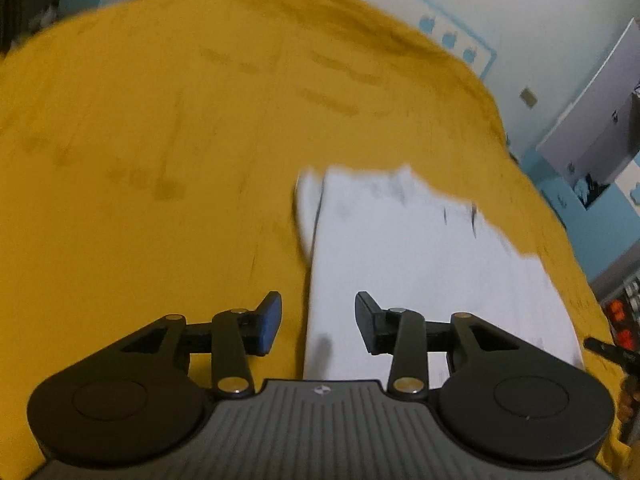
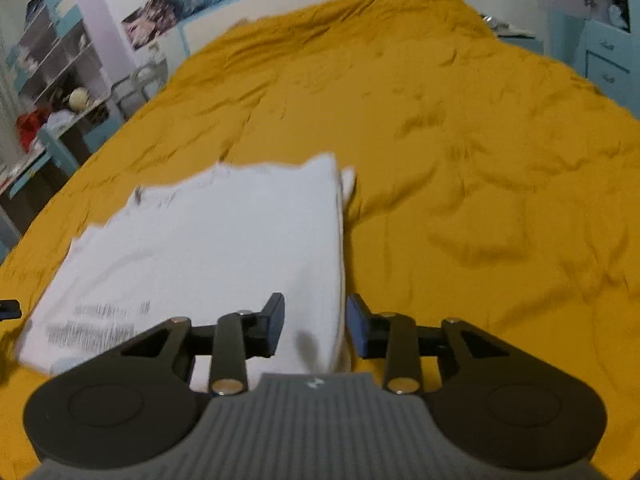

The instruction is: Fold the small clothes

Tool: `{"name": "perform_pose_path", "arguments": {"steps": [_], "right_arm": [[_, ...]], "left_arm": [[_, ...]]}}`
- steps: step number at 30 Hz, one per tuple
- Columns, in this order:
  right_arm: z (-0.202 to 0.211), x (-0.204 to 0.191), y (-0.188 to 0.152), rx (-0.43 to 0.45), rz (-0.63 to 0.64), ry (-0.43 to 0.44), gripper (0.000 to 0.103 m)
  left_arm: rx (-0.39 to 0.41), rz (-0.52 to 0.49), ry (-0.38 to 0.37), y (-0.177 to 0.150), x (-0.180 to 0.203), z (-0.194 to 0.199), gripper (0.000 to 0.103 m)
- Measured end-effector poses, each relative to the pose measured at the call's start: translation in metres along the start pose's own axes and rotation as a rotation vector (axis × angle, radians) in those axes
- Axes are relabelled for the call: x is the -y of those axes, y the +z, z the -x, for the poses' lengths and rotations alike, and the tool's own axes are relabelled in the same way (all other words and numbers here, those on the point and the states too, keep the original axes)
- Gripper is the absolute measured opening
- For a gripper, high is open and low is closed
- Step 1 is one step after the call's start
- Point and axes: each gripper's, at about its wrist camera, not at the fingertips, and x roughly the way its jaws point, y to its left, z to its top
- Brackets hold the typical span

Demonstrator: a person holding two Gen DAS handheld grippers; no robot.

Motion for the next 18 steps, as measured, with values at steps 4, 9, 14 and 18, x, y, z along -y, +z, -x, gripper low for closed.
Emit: {"name": "perform_pose_path", "arguments": {"steps": [4,9,14,18], "right_arm": [[-0.031,0.002,0.026,0.041,-0.068,-0.005,0.032],[-0.072,0.001,0.056,0.075,-0.058,-0.046,0.039],[-0.106,0.004,0.075,0.069,-0.08,-0.061,0.041],[-0.126,-0.002,0.081,0.046,-0.064,-0.045,0.042]], "left_arm": [[0.048,-0.075,0.027,0.032,0.017,-0.041,0.045],[-0.001,-0.13,0.074,0.043,0.028,-0.087,0.045],[-0.052,-0.111,0.115,0.034,0.022,-0.113,0.046],[-0.031,-0.09,0.083,0.03,0.019,-0.112,0.046]]}}
